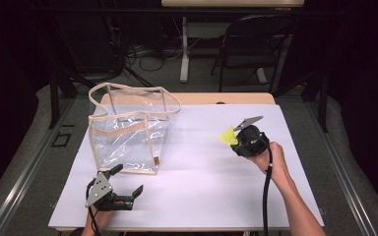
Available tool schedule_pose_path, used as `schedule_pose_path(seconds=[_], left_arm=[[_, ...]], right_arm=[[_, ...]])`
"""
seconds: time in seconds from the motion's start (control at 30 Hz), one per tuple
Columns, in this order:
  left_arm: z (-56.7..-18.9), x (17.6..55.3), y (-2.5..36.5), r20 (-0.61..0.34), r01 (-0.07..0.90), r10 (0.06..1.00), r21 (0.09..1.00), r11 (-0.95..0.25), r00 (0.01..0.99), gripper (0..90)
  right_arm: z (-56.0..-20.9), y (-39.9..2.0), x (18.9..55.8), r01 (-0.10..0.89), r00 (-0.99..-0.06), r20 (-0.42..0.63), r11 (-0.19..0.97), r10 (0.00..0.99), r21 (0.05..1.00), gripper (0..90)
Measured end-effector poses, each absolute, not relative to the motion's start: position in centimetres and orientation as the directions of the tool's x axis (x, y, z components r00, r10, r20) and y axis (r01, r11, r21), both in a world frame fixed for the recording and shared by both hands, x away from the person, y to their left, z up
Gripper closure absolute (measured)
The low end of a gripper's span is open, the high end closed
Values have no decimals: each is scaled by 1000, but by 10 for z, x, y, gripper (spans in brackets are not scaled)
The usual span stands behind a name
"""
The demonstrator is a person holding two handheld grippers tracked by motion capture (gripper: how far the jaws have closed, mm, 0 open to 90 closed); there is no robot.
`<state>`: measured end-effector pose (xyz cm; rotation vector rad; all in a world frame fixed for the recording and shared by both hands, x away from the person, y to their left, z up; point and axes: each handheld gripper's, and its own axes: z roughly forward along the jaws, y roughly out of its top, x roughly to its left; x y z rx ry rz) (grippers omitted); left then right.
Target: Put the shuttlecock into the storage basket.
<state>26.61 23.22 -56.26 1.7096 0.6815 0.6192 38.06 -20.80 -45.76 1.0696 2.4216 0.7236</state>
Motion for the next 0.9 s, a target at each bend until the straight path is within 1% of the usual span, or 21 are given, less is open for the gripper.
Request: schedule_pose_path(seconds=[0.9], left_arm=[[-562, 265, 233, 64, 119, 720, 972, -201, 691, 1]], right_arm=[[-439, -201, 390, 529, -632, -155, 569, 759, 629, 648]])
